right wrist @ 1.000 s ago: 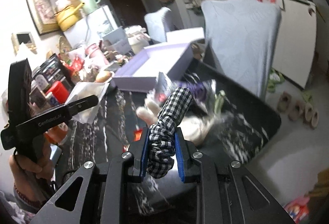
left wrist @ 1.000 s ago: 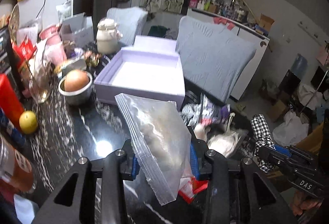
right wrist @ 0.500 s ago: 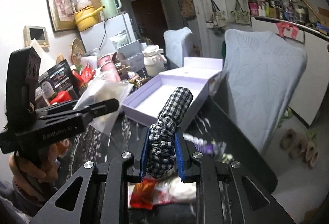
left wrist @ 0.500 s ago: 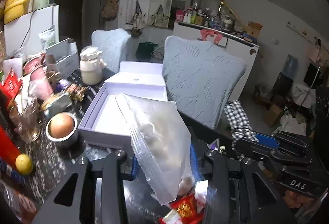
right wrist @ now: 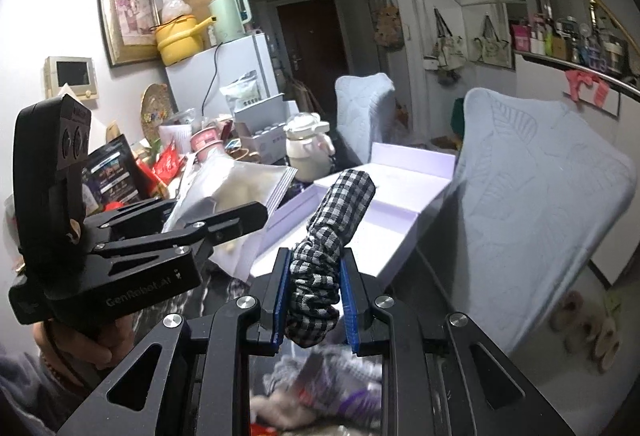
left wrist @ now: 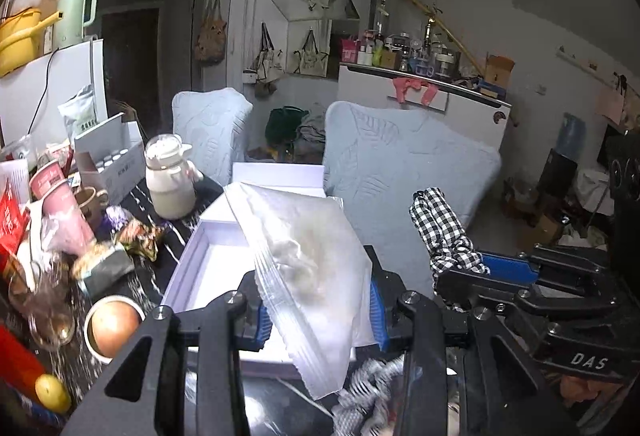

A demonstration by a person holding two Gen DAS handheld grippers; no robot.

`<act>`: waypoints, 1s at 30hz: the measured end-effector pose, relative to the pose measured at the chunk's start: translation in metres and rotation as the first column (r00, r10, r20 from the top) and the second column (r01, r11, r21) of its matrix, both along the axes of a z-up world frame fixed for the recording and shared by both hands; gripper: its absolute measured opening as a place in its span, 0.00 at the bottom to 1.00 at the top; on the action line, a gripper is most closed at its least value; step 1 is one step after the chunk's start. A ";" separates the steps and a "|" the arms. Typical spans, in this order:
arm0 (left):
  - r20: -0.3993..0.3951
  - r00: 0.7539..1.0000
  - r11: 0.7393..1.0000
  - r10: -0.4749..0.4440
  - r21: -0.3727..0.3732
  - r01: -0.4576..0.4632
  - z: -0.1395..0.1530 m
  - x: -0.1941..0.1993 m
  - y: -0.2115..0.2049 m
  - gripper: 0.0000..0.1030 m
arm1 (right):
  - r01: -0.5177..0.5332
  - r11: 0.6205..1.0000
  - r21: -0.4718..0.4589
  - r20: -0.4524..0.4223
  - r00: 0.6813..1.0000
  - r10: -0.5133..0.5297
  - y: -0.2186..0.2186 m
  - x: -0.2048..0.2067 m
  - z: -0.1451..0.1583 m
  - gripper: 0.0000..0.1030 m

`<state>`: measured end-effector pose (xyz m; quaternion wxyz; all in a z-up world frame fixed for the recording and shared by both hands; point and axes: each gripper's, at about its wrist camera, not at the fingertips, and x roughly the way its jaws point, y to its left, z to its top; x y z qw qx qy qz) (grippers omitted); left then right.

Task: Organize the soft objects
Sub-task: 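Lift the gingham scrunchie with the right gripper toward the lavender box, then lower the scrunchie into the lavender box and open the right gripper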

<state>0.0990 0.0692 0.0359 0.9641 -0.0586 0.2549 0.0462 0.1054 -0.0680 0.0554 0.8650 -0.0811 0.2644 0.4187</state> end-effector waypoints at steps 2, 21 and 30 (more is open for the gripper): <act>-0.006 1.000 1.000 0.016 -0.004 -0.016 -0.003 0.014 0.010 0.36 | -0.013 1.000 -0.004 -0.006 1.000 0.013 0.008 0.013 0.002 0.22; -0.167 0.980 0.994 0.105 -0.003 -0.107 -0.048 0.113 0.079 0.36 | -0.094 0.987 -0.131 -0.138 0.988 0.075 0.089 0.128 -0.031 0.22; -0.264 0.949 0.985 0.171 0.041 -0.166 -0.082 0.152 0.109 0.36 | -0.100 0.972 -0.211 -0.287 0.957 0.036 0.124 0.186 -0.078 0.22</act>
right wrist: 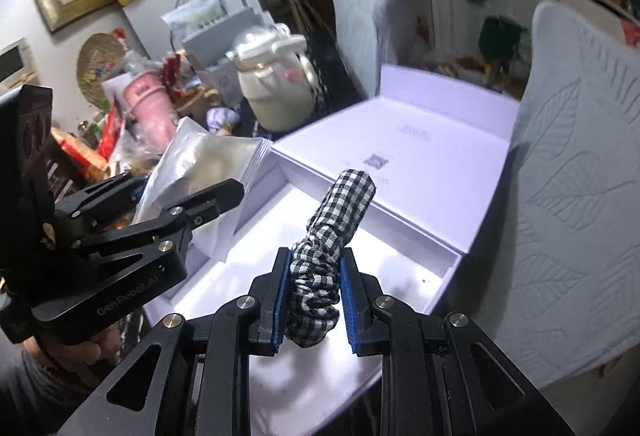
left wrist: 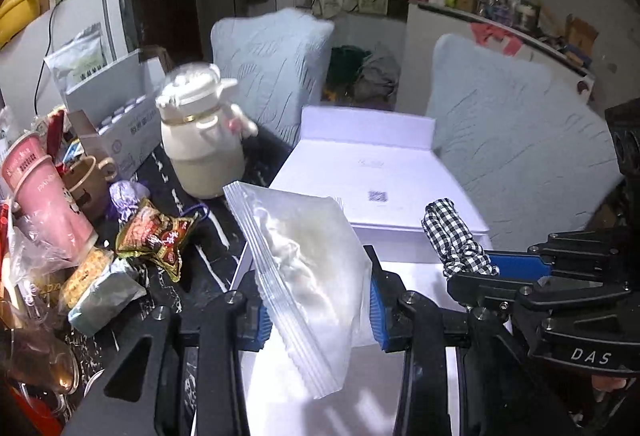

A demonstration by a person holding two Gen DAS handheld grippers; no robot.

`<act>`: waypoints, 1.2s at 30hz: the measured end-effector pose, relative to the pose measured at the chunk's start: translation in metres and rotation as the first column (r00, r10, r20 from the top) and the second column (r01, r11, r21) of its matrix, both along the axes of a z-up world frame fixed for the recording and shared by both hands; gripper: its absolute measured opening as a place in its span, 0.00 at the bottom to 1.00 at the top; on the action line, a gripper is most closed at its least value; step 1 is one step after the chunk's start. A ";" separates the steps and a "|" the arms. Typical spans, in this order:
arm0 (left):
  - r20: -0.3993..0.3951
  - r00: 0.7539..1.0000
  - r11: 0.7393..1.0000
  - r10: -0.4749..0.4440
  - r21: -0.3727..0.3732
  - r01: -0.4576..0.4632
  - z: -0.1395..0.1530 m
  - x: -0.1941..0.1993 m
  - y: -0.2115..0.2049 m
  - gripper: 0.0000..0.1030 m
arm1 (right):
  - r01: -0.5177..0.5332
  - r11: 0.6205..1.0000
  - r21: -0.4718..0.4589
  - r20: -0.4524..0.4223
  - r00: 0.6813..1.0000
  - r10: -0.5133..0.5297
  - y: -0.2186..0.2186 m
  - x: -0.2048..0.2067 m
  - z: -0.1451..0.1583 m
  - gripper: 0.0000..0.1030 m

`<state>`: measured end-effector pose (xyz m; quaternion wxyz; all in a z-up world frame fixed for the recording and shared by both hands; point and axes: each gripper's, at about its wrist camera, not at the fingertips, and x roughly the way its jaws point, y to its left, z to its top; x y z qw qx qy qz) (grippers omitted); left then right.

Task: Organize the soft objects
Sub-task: 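Lower the scrunchie into the lavender box and open the right gripper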

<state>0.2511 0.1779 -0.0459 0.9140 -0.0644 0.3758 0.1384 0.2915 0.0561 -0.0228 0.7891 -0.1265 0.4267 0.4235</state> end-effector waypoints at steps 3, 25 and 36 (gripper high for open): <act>-0.040 0.999 1.000 0.007 -0.016 -0.008 -0.013 0.011 0.008 0.36 | 0.008 1.000 -0.025 -0.016 1.000 -0.009 0.009 0.010 -0.014 0.22; -0.238 0.971 1.000 -0.011 -0.014 0.008 -0.063 0.054 0.019 0.38 | 0.042 0.987 -0.154 -0.075 0.996 -0.054 0.046 0.041 -0.059 0.23; -0.235 0.972 1.000 0.001 -0.027 -0.007 -0.054 0.045 0.016 0.40 | 0.082 0.979 -0.187 -0.050 0.994 -0.093 0.037 0.043 -0.050 0.43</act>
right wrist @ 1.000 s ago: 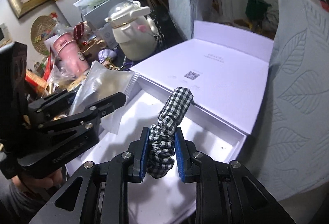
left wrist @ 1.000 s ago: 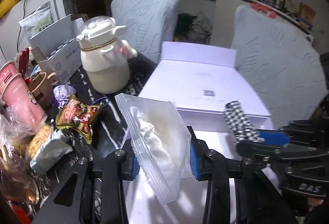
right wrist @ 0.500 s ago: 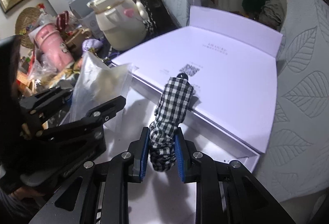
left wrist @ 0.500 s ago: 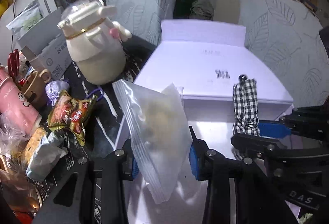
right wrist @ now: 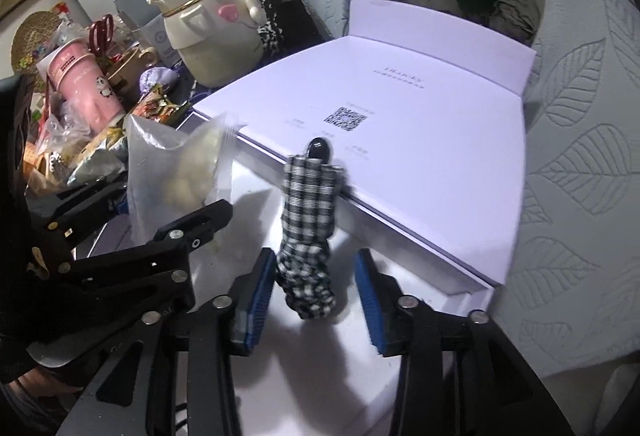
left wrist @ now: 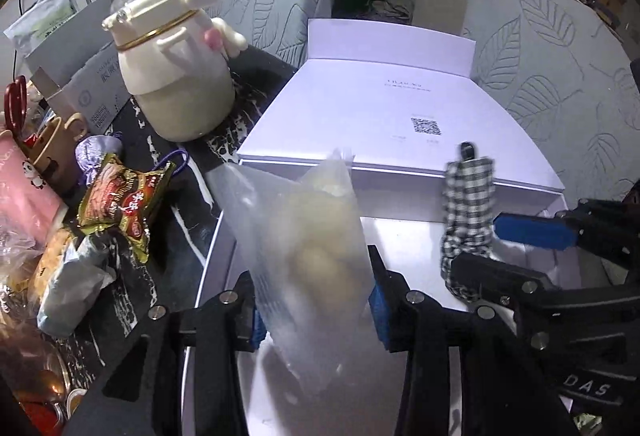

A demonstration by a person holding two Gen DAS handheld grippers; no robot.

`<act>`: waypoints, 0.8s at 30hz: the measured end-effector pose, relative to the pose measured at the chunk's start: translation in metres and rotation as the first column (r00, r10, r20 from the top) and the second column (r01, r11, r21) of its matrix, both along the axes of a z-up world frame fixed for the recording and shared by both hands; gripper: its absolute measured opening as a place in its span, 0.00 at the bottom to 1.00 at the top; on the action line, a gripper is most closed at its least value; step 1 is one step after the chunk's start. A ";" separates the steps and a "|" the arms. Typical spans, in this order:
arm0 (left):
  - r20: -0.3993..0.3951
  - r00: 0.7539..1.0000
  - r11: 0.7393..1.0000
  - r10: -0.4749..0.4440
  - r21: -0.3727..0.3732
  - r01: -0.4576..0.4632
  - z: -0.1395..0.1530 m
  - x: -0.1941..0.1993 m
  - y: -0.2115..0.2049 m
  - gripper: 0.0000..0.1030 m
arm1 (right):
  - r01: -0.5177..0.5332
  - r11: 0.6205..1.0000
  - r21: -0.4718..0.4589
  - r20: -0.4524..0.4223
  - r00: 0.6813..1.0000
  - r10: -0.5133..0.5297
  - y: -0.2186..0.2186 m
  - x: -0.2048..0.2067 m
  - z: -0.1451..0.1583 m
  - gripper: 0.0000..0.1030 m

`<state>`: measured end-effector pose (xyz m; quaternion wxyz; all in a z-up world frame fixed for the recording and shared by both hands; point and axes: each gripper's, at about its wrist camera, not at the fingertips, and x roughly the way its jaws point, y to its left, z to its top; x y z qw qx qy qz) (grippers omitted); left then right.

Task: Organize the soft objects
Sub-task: 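Lower the scrunchie into the lavender box and open the right gripper, then withdraw the right gripper from the box back toward the item pile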

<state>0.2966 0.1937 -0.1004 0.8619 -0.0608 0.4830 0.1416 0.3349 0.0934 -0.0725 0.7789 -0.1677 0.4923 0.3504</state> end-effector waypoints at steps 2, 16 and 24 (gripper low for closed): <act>0.008 1.000 1.000 0.003 0.009 -0.003 0.005 -0.003 -0.002 0.40 | 0.006 1.000 0.004 0.013 1.000 -0.006 -0.004 -0.003 0.007 0.43; 0.123 0.992 0.996 -0.017 0.089 0.006 0.069 -0.042 -0.031 0.40 | -0.005 0.999 0.034 0.120 0.993 0.001 -0.024 -0.044 0.062 0.43; 0.189 0.982 0.994 -0.027 0.110 0.006 0.114 -0.071 -0.048 0.40 | 0.015 0.996 0.091 0.175 0.984 -0.031 -0.045 -0.075 0.108 0.43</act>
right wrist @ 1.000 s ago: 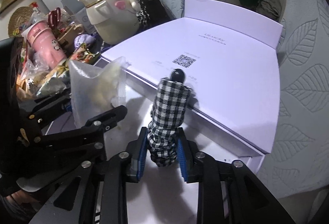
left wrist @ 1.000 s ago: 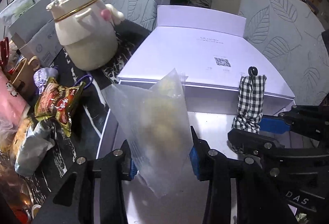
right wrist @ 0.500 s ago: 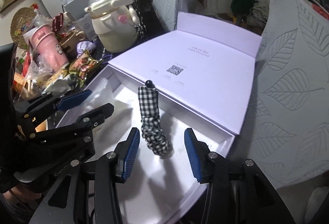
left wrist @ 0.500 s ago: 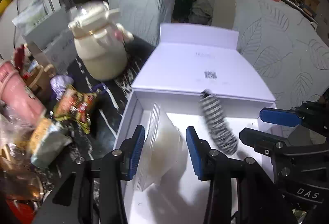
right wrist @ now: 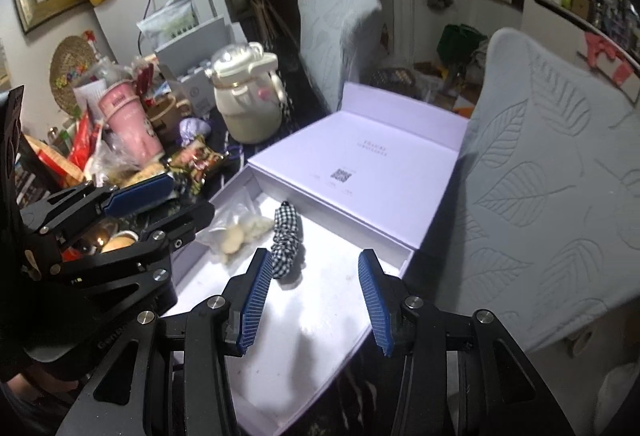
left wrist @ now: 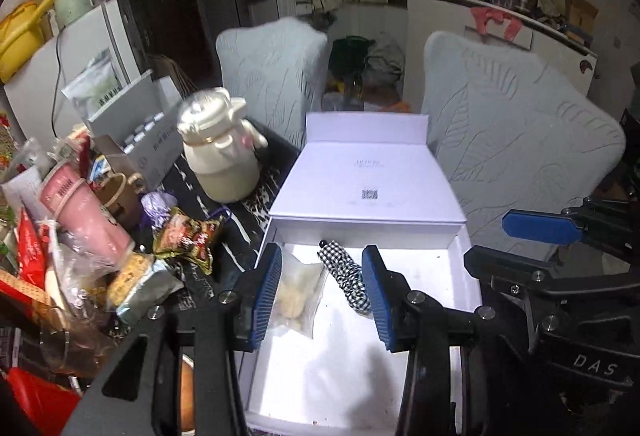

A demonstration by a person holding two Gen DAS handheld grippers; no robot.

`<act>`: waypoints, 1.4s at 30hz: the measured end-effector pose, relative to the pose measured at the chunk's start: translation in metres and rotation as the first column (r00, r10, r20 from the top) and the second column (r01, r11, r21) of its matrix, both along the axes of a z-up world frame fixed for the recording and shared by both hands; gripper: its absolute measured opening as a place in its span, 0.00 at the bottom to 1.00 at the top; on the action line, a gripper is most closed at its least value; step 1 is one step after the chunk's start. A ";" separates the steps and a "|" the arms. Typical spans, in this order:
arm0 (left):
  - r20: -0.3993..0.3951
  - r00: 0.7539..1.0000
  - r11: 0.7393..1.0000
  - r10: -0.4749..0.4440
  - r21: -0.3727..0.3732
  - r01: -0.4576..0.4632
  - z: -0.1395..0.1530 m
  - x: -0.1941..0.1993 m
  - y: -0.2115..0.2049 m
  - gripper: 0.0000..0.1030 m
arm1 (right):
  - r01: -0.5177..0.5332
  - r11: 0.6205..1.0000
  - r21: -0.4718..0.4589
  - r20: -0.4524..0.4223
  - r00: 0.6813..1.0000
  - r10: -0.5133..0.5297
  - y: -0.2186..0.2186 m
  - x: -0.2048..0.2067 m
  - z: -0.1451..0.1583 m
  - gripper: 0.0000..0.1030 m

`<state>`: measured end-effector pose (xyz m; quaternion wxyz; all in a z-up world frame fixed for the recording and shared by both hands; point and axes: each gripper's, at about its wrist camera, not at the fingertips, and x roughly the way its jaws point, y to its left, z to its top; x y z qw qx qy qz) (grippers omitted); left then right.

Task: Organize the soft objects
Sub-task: 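Withdraw the right gripper from the box back toward the item pile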

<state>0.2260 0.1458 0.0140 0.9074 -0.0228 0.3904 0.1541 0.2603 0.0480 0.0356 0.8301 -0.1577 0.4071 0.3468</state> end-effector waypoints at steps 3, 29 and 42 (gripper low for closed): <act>0.024 1.000 1.000 -0.010 0.015 0.010 0.016 -0.014 -0.009 0.40 | 0.001 1.000 0.015 0.031 1.000 -0.002 -0.009 -0.015 0.015 0.43; 0.179 0.982 0.996 -0.057 0.083 0.043 0.077 -0.141 -0.067 0.76 | 0.042 0.990 0.131 0.341 0.936 -0.085 -0.081 -0.157 0.080 0.83; 0.254 0.956 0.984 -0.144 0.138 0.112 0.079 -0.208 -0.112 0.81 | 0.079 0.978 0.192 0.365 0.919 -0.146 -0.126 -0.212 0.073 0.91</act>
